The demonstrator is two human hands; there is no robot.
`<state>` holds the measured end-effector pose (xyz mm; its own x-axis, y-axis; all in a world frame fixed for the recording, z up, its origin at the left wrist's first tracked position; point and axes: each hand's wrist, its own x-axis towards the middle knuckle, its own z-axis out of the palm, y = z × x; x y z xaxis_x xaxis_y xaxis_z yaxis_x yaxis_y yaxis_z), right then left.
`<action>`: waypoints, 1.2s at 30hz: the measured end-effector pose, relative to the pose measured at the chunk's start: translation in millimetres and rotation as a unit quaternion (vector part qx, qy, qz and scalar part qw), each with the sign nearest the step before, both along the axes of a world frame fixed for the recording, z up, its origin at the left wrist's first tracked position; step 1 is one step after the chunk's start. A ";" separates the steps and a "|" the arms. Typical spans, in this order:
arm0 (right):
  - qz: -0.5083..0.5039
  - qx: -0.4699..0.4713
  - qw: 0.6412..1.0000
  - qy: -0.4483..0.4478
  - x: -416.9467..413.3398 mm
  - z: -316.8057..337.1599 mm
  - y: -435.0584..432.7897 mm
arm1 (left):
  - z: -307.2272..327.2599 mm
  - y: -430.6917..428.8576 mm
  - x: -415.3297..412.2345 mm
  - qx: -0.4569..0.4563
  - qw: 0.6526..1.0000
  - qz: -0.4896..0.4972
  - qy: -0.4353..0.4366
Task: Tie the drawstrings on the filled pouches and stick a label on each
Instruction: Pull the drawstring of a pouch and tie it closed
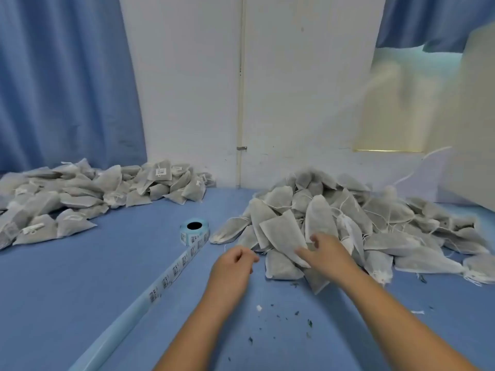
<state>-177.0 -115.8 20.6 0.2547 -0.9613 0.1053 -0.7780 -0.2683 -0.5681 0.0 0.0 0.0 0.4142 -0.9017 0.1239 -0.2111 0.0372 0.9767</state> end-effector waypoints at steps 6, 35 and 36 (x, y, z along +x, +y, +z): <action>-0.059 -0.062 0.988 0.128 15.6 -27.8 -6.7 | -44.7 -30.0 -15.4 0.037 0.995 0.076 -0.052; 0.335 0.149 0.925 -0.102 14.1 40.4 19.7 | -12.7 -3.2 -24.3 -0.051 0.957 0.106 -0.265; 0.325 0.140 0.931 -0.089 15.5 39.3 20.1 | -12.8 -3.9 -22.7 -0.040 0.955 0.118 -0.269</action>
<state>-161.5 -95.7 59.9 0.7940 -0.6072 -0.0294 -0.3899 -0.4715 -0.7910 -22.7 -3.9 -12.8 0.4616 -0.7701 0.4404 -0.6930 -0.0031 0.7209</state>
